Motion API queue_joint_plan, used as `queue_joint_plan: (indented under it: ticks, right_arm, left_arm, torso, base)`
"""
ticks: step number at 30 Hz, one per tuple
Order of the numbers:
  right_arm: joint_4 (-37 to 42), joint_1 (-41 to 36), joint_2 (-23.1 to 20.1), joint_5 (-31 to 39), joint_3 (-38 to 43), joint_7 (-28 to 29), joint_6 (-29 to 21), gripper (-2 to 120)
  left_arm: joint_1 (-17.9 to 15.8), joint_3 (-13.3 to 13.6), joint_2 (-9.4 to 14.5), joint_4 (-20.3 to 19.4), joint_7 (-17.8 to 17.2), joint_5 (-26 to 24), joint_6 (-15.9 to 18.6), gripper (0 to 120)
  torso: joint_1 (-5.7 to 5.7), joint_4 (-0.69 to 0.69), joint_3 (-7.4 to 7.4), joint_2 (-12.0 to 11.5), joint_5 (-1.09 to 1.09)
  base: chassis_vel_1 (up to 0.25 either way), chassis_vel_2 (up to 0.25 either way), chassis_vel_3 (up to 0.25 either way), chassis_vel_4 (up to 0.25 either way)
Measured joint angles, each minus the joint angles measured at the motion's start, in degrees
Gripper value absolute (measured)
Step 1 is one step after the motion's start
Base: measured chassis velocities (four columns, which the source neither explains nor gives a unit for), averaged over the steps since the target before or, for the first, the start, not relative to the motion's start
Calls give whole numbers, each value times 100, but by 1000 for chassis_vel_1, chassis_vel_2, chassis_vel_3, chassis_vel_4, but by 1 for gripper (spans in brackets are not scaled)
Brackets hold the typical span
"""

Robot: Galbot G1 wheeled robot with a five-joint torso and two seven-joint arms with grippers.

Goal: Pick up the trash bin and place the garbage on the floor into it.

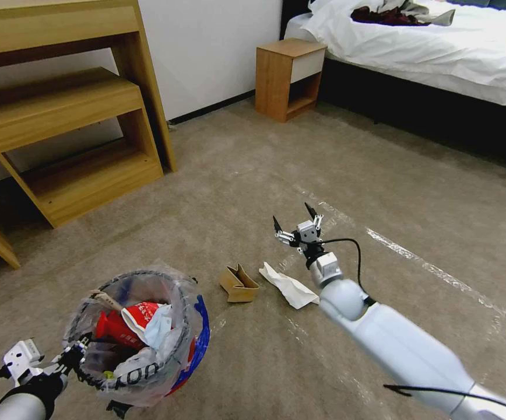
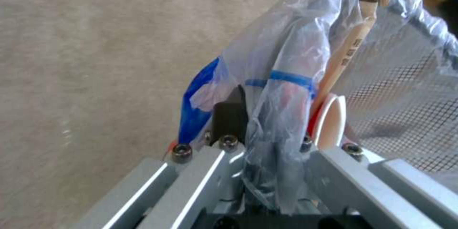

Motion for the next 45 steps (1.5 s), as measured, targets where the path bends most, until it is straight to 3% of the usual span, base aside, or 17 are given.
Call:
queue_joint_plan:
  ticks: [5,13,30,45]
  right_arm:
    - [-667,411,-175,-146,-583,-841,105,100]
    - [-1617,661,-68,-649,-1387,-1465,397,100]
    - [-3283,603,1234,-1212,-1332,-1246,606,100]
    - [-4019,624,1837,-1435,-1101,-935,581,100]
  left_arm:
    - [-2,103,94,0,-1,-15,7,0]
    - [9,253,-14,0,6,96,12,0]
    - [17,342,-79,0,53,255,9,0]
    - [-32,427,-47,51,78,317,-4,0]
  torso:
    - [0,4,0,0,1]
    - [0,3,0,0,2]
    - [0,4,0,0,0]
    - [0,4,0,0,0]
  base:
    - [0,0,0,0]
    - [0,0,0,0]
    - [0,0,0,0]
    - [0,0,0,0]
